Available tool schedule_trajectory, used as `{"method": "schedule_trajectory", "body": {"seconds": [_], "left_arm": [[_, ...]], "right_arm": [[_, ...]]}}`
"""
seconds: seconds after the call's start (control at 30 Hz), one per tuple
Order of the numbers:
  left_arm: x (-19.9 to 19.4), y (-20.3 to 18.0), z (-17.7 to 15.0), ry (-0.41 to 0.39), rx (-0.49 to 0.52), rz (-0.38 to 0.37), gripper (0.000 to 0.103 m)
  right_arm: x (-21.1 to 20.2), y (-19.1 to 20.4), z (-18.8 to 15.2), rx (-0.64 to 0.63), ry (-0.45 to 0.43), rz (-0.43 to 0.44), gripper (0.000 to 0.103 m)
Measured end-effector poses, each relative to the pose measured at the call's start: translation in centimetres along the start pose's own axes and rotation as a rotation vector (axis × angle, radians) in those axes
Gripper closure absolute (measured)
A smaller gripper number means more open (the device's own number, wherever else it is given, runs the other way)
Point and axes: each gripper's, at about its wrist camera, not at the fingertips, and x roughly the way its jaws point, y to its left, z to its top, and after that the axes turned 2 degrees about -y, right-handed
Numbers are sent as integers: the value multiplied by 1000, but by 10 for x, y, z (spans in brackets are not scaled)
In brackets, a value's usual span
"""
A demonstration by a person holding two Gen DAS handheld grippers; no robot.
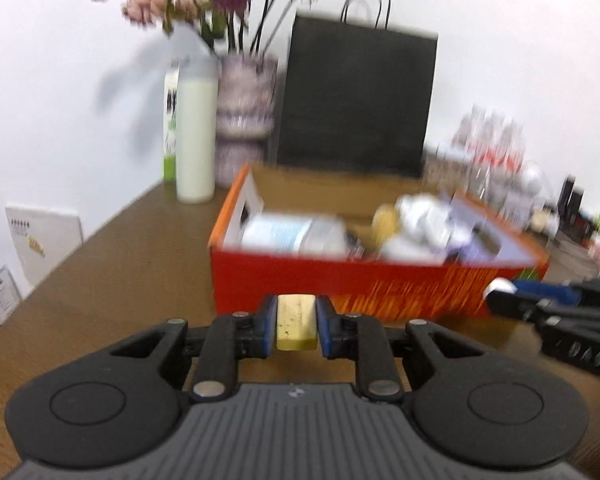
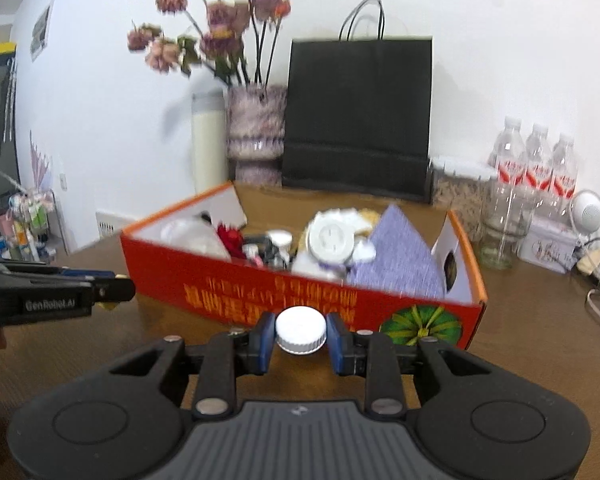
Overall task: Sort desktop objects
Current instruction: 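Carry the cap and yellow block into the box and open both grippers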
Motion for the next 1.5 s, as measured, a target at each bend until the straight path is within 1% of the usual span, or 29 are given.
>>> {"method": "schedule_trajectory", "body": {"seconds": [0.07, 0.23, 0.37, 0.47, 0.6, 0.7, 0.93, 1.07, 1.2, 1.3, 1.4, 1.5], "left_arm": [[-5, -6, 9, -39, -4, -14, 82], [-3, -22, 35, -94, 9, -50, 82], [6, -32, 54, -137, 10, -62, 82], [18, -37, 64, -157, -8, -67, 82], [36, -38, 69, -159, -20, -67, 82], [54, -34, 71, -143, -22, -60, 82], [97, -31, 74, -110, 5, -46, 82], [114, -32, 73, -92, 33, -41, 82], [125, -31, 69, -71, 51, -32, 82], [126, -30, 67, -65, 55, -28, 82], [124, -32, 66, -74, 68, -25, 81], [122, -34, 64, -85, 82, -5, 80]], "right_arm": [[-7, 0, 7, 11, -37, -5, 76], [-17, 0, 29, 51, -117, -6, 76], [-14, 4, 45, 50, -166, -10, 76], [-7, 5, 54, 59, -182, -9, 77], [12, 1, 62, 76, -179, -7, 77], [30, -3, 65, 82, -164, -2, 77], [69, -13, 65, 48, -124, -12, 77], [87, -16, 64, 14, -110, -13, 77], [100, -21, 62, -4, -90, -20, 77], [103, -24, 61, -4, -84, -27, 77], [101, -23, 61, -8, -85, -26, 76], [100, -21, 59, -13, -80, -31, 76]]}}
